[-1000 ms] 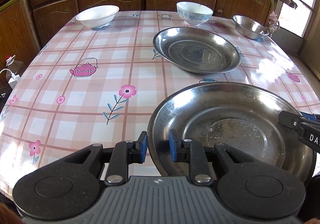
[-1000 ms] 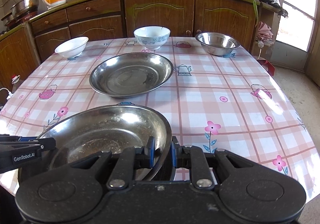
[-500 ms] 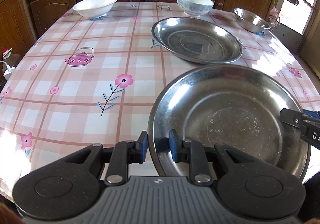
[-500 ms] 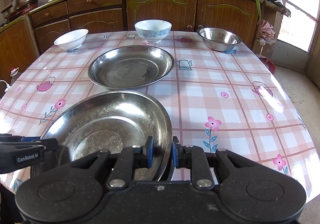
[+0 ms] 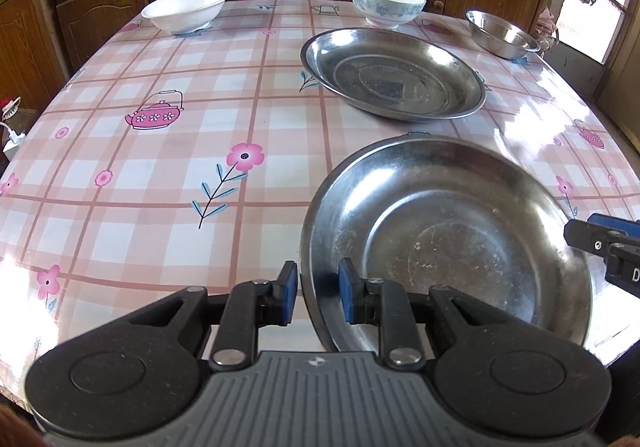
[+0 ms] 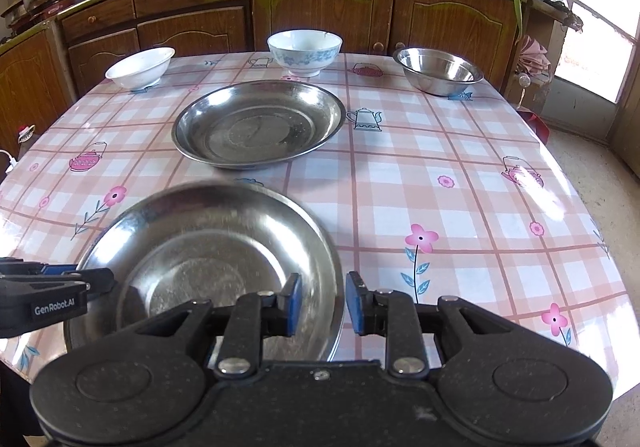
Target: Organize plates and bowls
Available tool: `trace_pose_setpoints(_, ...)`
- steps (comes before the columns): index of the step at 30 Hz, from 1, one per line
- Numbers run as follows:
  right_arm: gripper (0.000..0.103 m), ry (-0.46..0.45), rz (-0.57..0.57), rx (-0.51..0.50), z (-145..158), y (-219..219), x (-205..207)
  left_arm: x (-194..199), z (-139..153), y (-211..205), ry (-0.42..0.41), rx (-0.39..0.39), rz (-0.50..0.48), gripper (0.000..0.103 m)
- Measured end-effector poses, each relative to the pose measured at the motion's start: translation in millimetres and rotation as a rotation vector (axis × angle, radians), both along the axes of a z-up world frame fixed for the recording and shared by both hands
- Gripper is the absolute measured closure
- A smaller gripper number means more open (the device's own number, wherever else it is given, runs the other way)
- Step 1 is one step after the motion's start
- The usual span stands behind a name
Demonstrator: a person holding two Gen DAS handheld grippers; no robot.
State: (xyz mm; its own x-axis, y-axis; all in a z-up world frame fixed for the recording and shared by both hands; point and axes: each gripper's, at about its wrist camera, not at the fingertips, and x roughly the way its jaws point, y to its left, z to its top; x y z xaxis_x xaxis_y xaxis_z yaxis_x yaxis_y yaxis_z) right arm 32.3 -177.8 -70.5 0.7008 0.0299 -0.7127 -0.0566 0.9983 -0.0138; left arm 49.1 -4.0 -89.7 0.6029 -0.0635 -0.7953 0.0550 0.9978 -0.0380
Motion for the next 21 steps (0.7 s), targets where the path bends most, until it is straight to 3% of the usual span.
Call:
trace_pose_setpoints(8,0.068,-0.016,0.001,0.007,4.8,-2.0,-3.1,0.4,-0.1,0.9,-0.003,-0.006,-0.002,0.078)
trace_pose_setpoints(11,0.064,-0.028,-0.006,0.013,8.5,-3.2,-5.5,-0.7,2.6,2.4,-0.013,-0.027,-0.001,0.073)
trace_pose_setpoints(15,0.055,-0.046,-0.010,0.027,14.3,-4.8,-6.7,-3.4,11.8,1.7,-0.043,-0.051,-0.004,0.055)
trace_pose_setpoints(17,0.048,-0.054,-0.008,0.036,17.2,-5.3,-7.1,-4.2,17.1,1.7,-0.059,-0.055,-0.006,0.052)
trace_pose_setpoints(21,0.044,-0.070,-0.009,0.043,22.6,-6.0,-6.7,-4.1,25.4,4.1,-0.083,-0.067,0.007,0.035)
